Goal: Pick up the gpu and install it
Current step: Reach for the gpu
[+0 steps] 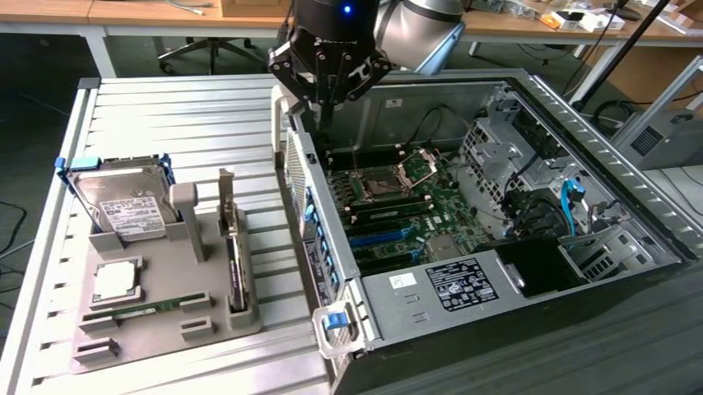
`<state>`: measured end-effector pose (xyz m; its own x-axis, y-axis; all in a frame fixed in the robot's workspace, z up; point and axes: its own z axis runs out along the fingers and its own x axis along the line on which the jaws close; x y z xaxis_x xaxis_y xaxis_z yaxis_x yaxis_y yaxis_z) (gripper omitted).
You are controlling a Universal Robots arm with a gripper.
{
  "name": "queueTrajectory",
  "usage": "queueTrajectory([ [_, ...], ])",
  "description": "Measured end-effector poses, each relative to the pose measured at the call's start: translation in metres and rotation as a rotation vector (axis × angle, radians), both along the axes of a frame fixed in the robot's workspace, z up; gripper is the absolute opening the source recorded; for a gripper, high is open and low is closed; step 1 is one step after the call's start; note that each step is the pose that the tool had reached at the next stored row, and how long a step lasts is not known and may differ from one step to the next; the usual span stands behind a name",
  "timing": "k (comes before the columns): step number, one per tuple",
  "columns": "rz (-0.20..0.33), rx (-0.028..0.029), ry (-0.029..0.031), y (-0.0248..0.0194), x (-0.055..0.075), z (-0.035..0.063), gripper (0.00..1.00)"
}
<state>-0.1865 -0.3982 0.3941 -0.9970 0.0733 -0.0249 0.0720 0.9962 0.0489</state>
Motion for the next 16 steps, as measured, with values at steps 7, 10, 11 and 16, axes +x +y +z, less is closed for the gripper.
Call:
queueTrajectory([
  [7, 0.0, -0.0003, 0.0001, 0.0, -0.005, 0.0, 0.11],
  [10, 0.0, -0.0004, 0.0, 0.0, -0.0059, 0.0, 0.11],
  [11, 0.0, -0.0004, 0.0001, 0.0, -0.0062, 0.0, 0.11],
  [16, 0.0, -0.0005, 0.0, 0.0, -0.0074, -0.0001, 0.11],
])
